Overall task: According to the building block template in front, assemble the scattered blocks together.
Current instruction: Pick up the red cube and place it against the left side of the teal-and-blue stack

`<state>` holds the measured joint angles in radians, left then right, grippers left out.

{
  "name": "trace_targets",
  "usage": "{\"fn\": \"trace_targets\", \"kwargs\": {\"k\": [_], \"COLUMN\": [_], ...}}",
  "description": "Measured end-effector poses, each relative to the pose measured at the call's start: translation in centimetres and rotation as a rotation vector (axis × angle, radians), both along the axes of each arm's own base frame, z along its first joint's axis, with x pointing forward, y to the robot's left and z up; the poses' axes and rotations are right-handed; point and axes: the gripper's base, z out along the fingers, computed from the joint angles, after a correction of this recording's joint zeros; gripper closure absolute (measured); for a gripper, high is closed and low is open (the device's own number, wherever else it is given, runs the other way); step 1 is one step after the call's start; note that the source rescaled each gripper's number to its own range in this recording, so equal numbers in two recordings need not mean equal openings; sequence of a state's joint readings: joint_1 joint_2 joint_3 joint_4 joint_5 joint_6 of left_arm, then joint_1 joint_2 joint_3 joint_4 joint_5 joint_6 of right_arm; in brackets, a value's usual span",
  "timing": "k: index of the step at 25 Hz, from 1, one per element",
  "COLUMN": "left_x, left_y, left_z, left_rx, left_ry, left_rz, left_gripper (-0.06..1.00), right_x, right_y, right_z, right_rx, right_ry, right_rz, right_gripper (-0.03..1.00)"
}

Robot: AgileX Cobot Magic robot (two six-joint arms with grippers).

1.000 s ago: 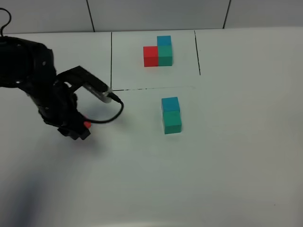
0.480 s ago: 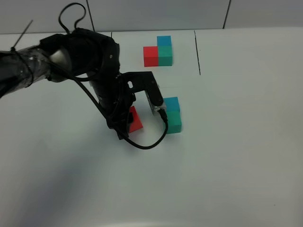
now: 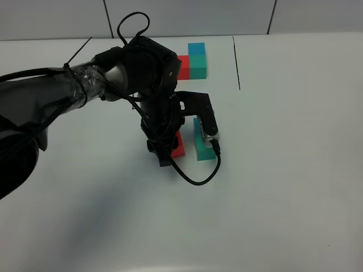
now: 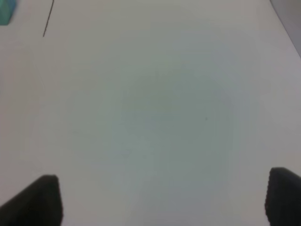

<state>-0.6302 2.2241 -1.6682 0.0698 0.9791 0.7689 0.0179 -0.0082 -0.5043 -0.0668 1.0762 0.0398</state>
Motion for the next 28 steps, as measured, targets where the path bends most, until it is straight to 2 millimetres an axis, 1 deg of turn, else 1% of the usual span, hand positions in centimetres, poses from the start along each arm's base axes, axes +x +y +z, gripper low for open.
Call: {"fn": "trace_targets", "kwargs": {"k": [3, 12, 15, 28], "left_x": [0.1, 0.1, 0.2, -0.2], "left_y": [-0.6, -0.6, -0.7, -1.8], "left_z": [0.0, -0.6, -1.2, -1.2], "left_rx": [0.005, 0.017, 0.016, 0.004], "left_ry": [0.006, 0.02, 0.024, -0.003], "left_rz": [-0.034, -0.077, -0.079, -0.115], "left_gripper": [0.94, 0.94, 0.94, 0.94], "right_x": [0.0, 0.0, 0.0, 0.0], "right_y": [0.0, 0.0, 0.0, 0.0], "right_z": [0.0, 0.0, 0.0, 0.0], "right_rx": [0.0, 0.0, 0.0, 0.0], "right_ry": [0.0, 0.0, 0.0, 0.0], "right_rz": [0.0, 0.0, 0.0, 0.0], "right_gripper": [0.11, 0.11, 0.11, 0.11]}}
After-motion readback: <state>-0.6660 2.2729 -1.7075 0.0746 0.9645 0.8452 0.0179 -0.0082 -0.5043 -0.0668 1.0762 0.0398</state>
